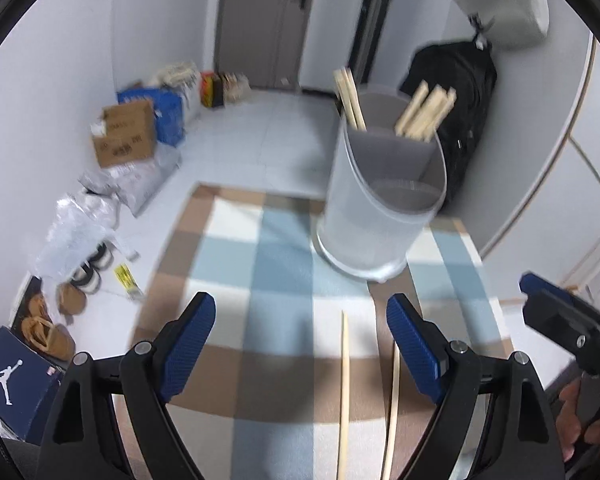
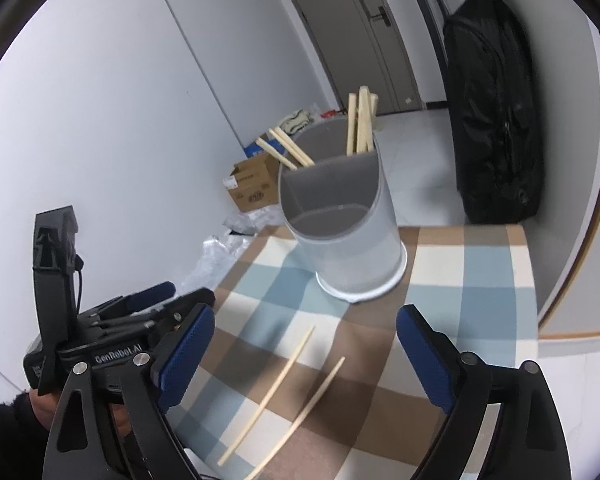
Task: Organize utensils
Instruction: 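Lower both grippers toward the last chopsticks on the mat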
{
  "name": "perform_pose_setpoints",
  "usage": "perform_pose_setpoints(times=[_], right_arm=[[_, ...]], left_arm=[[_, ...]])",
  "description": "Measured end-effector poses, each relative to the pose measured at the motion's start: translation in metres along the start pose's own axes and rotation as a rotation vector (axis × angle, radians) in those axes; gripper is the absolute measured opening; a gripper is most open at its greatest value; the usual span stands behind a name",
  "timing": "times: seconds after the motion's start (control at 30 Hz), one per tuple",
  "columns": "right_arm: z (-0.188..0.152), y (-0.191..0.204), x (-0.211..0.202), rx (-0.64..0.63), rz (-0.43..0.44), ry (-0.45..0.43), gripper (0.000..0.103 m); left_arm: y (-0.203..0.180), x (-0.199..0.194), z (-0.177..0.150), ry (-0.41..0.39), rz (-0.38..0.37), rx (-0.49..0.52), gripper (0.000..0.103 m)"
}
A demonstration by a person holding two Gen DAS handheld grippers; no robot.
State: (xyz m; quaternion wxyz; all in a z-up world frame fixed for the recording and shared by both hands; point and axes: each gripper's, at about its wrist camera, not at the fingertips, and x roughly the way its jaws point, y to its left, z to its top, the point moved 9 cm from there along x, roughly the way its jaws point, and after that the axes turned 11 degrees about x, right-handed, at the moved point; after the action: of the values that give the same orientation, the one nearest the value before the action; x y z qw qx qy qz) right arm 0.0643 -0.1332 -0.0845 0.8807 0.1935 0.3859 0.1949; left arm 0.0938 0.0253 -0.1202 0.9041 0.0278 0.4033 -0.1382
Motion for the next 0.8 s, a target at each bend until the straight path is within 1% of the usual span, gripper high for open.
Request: perform_pose_setpoints(times=[0.1,0.13,0.2,0.23,0.37,0.47,0.57,0.7,0.8], right_arm=[[-0.001,-0.004,0.004,0.012,-0.006,0.01,0.094],[-0.001,-0.006,0.005,0.018,-0.011,0.009,0.097],[0.0,-0.013,0.008,0.045,-0.022,0.014,0.098],[0.001,-0.017,0.009,0.061,-0.029,0.015,0.098],[0.006,-0.035,0.01,0.138,-0.039,0.022,0.098],[0.009,-0.048,0.011,0.188,-0.045,0.029,0.099],[0.011,-0.054,0.011,0.224,-0.026,0.035,0.099],[0.016,-0.06,0.008,0.24,-0.027,0.027,0.1],[0.019,-0.062,0.006,0.254,-0.024,0.021,0.102]], left_arm=[[-0.005,0.012,-0.007,0.049,0.011,0.035,0.084],[-0.008,0.017,-0.011,0.076,0.005,0.044,0.084],[-0.012,0.03,-0.019,0.141,0.012,0.072,0.084],[-0.013,0.034,-0.022,0.159,0.011,0.08,0.084],[-0.019,0.051,-0.031,0.242,0.001,0.104,0.084],[-0.025,0.061,-0.037,0.303,-0.021,0.122,0.084],[-0.029,0.066,-0.039,0.335,-0.019,0.138,0.083],[-0.035,0.07,-0.043,0.367,-0.03,0.137,0.071],[-0.039,0.071,-0.041,0.37,-0.02,0.145,0.071]])
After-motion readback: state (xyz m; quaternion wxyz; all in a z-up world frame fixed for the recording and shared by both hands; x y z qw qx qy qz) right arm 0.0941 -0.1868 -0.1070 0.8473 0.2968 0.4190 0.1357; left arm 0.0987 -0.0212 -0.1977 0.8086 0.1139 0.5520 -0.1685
